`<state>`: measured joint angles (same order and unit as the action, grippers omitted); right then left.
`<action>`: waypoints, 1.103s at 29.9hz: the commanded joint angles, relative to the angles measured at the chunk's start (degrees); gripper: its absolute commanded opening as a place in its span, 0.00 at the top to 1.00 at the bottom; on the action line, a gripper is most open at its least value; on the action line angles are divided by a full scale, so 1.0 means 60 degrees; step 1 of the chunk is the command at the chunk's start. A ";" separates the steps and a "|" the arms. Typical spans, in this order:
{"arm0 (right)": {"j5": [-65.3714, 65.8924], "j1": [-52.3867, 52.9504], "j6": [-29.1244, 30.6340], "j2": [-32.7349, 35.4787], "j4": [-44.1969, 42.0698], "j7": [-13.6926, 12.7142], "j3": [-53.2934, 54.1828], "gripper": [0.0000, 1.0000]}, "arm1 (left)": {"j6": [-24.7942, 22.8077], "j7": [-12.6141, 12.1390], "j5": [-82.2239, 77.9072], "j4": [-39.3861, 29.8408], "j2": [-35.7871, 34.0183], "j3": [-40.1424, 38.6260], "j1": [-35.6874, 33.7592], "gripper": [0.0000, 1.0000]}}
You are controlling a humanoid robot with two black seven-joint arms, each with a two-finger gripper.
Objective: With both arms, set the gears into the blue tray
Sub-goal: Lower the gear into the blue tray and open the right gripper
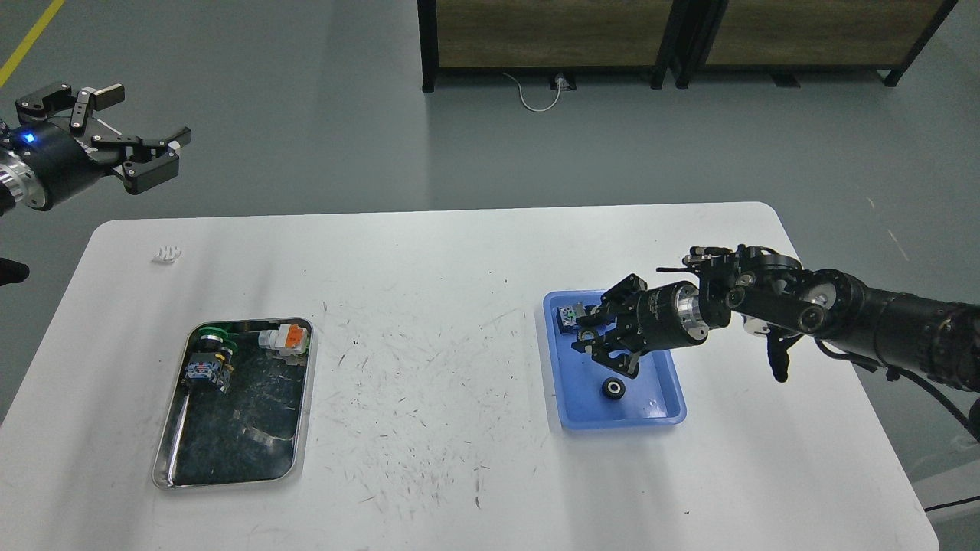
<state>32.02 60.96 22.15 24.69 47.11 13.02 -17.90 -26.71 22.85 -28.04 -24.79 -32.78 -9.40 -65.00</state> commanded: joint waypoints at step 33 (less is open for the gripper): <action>0.0099 -0.0887 -0.0688 -0.0042 -0.1011 -0.0001 0.2028 0.10 | 0.0525 -0.0058 0.0000 -0.0014 -0.0015 -0.0118 -0.0020 0.02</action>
<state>33.00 55.45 18.23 24.07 42.09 13.02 -9.38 -25.29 22.67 -28.04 -24.79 -32.89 -10.10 -65.04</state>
